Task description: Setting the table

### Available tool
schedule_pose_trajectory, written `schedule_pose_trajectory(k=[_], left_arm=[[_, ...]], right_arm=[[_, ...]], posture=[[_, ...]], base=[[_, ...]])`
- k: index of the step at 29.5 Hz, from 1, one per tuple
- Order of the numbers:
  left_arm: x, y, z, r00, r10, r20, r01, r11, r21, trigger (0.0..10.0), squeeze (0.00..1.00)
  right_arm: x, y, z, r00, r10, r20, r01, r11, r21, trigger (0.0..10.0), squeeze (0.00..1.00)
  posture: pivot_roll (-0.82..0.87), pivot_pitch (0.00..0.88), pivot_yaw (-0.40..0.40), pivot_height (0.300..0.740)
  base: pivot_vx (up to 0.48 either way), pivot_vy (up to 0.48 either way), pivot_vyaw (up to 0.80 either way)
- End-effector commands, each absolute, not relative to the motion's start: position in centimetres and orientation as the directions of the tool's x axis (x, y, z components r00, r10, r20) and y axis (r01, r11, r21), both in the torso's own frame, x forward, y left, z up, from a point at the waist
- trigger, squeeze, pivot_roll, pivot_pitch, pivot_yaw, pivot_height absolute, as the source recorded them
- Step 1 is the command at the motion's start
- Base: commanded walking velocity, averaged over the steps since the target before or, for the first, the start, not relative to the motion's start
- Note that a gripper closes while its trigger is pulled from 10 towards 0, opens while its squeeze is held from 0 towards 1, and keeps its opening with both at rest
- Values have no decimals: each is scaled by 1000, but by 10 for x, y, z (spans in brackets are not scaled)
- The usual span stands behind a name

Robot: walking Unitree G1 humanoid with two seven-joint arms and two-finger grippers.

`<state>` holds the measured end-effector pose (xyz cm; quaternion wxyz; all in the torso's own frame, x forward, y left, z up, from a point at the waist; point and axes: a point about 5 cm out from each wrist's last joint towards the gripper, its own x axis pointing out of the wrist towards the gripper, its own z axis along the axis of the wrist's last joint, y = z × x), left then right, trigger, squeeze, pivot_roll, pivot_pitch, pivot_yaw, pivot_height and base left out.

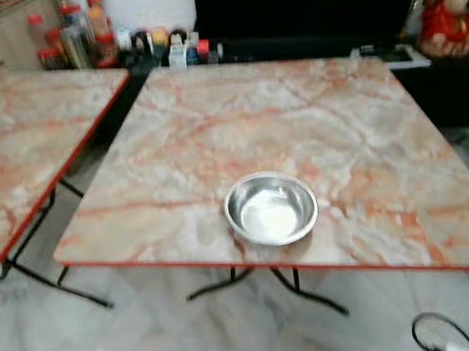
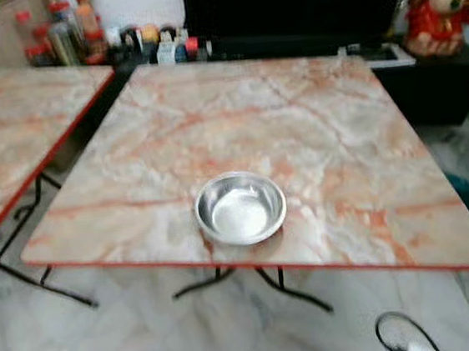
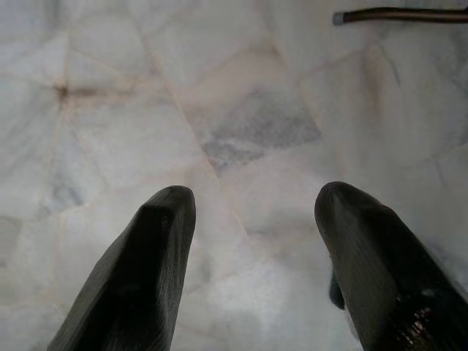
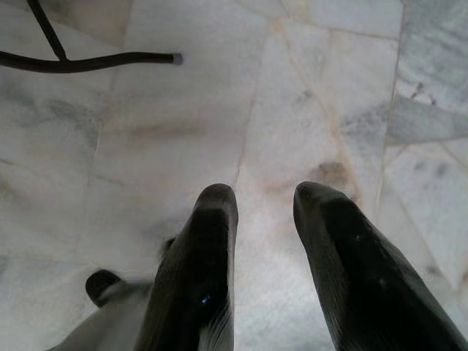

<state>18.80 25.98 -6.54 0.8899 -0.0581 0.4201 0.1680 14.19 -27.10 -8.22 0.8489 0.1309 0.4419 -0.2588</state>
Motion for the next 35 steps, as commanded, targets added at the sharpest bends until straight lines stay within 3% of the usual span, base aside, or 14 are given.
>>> schedule_pose_trajectory(k=[1, 35], left_arm=[[185, 258, -68, 576, 241, -781, -338, 940, 41, 10000, 0], [187, 260, -66, 581, 242, -777, -332, 942, 46, 10000, 0]], right_arm=[[136, -273, -84, 455, -333, -826, 571, 821, -17, 10000, 0], [138, -272, -83, 463, -339, -819, 580, 815, -9, 10000, 0]], posture=[[-9, 54, 43, 740], [2, 79, 55, 740]], base=[[0, 480, -500], [0, 480, -75]])
